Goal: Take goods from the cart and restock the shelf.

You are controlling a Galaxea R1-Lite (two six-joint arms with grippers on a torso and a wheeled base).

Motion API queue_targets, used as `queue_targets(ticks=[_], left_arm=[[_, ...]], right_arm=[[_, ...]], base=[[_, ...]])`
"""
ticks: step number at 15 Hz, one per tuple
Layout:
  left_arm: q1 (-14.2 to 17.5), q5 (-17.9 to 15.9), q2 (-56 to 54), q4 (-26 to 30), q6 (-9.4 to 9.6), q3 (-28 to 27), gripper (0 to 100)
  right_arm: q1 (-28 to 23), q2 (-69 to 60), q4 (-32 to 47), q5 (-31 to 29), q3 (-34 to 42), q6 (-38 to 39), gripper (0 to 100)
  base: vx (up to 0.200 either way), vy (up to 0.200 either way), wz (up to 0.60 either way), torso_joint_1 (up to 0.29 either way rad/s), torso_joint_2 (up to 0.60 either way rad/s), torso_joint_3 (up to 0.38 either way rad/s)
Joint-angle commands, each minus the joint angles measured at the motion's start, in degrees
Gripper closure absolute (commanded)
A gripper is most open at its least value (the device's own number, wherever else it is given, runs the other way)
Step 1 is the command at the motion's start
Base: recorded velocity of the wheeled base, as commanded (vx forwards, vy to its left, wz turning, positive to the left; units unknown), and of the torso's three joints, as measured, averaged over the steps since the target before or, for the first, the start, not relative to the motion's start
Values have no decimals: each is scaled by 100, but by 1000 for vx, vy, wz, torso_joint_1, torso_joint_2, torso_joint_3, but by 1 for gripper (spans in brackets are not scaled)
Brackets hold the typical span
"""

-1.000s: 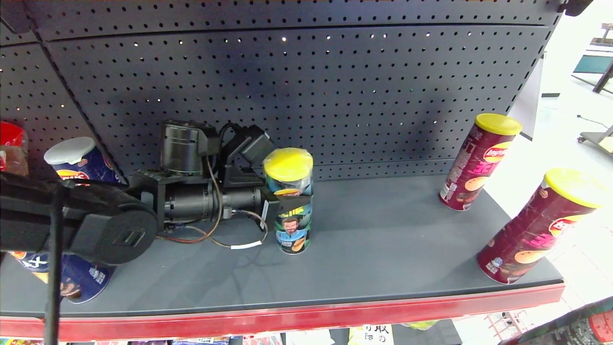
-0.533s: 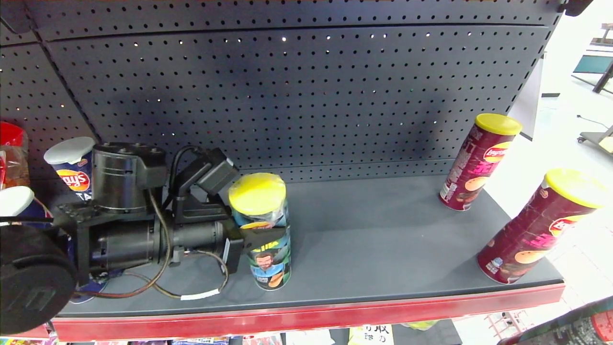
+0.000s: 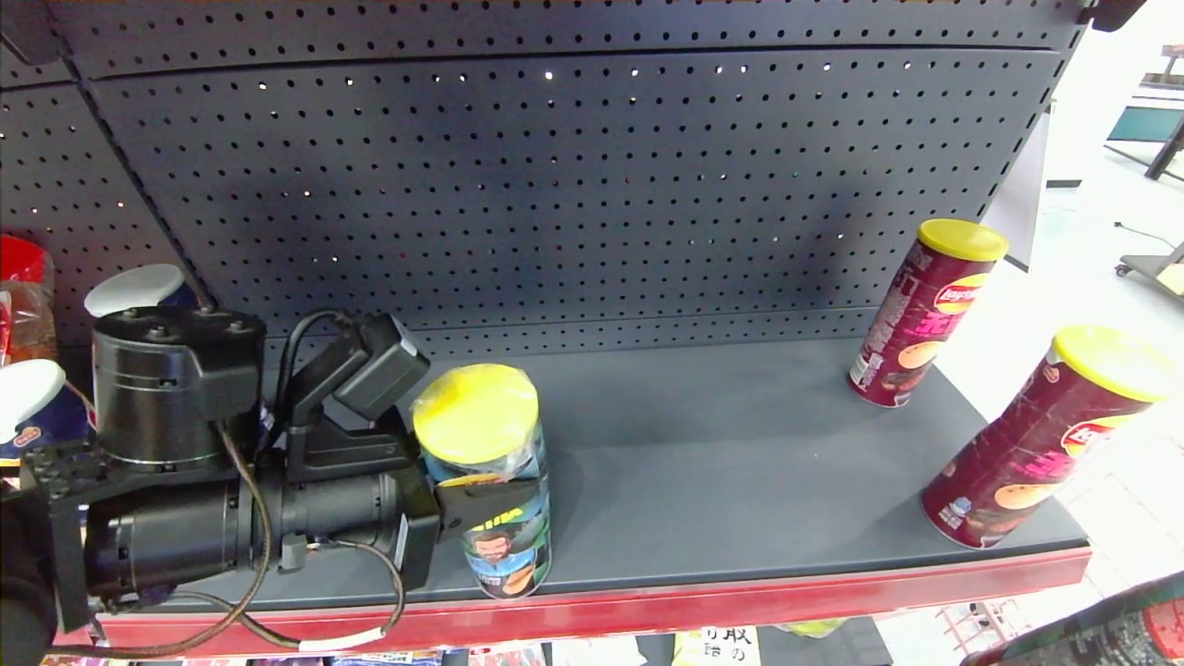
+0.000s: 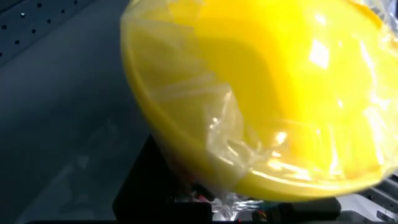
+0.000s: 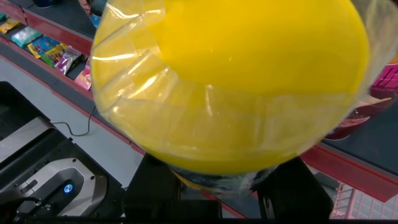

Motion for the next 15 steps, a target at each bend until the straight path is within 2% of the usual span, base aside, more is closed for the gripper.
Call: queue_targets(ticks=[1, 4, 9, 12, 15], left_arm=[[-30, -1, 16, -7, -5, 7, 100], [-12, -1, 174, -25, -5, -28, 100], [5, -19, 596, -25, -5, -564, 100], [-109, -37, 561, -25, -32, -520, 100], [-232, -45, 508, -16, -155, -485, 100]], right_arm=[[3, -1, -1, 3, 5, -1, 100], [3, -1, -1, 3, -4, -1, 100], [3, -18, -1, -5, -39, -1, 100], [3, -1, -1, -5, -92, -1, 100], [3, 17, -1, -5, -101, -1, 100]], base=[[0, 0, 0, 0, 0, 0], [0, 0, 0, 0, 0, 0], [0, 0, 0, 0, 0, 0], [0, 0, 0, 0, 0, 0], [0, 0, 0, 0, 0, 0]])
